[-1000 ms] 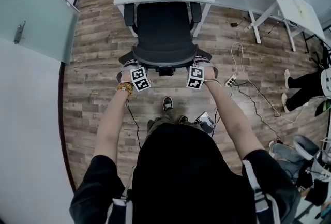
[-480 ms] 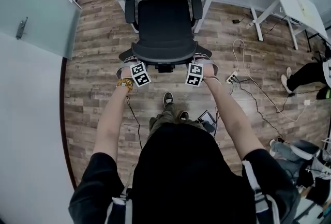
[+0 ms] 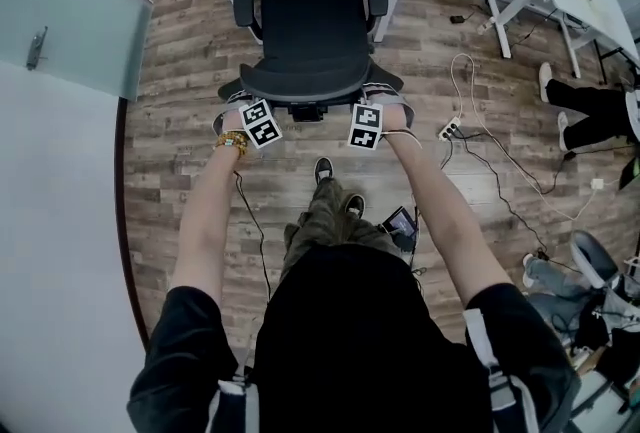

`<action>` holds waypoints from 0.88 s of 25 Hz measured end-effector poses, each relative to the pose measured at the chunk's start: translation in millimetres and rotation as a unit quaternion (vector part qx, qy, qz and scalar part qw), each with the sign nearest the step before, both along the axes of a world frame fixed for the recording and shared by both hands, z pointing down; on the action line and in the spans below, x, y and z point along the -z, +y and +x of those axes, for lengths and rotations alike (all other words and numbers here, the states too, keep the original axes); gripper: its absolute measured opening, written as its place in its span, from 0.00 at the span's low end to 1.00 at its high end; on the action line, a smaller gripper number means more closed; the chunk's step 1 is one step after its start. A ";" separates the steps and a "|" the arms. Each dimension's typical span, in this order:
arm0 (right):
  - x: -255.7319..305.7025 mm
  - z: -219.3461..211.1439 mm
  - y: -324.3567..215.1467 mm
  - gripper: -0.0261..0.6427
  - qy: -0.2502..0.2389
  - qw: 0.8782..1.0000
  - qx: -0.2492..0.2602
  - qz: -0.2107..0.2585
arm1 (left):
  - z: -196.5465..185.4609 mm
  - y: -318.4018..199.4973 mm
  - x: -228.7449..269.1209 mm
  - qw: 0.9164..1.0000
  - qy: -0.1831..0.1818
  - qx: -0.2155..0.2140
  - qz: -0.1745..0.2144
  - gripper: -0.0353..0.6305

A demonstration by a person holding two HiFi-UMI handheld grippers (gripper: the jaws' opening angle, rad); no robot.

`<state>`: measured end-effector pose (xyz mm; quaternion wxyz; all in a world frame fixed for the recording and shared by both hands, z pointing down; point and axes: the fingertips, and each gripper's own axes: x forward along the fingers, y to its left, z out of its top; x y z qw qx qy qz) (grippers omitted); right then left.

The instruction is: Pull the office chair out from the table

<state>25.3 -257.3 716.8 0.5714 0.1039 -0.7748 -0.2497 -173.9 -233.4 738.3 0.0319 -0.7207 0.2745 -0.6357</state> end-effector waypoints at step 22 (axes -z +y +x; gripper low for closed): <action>2.2 6.2 18.9 0.18 0.010 1.000 -0.014 -0.008 | 9.5 18.7 2.7 0.999 -0.019 -0.027 0.021 0.27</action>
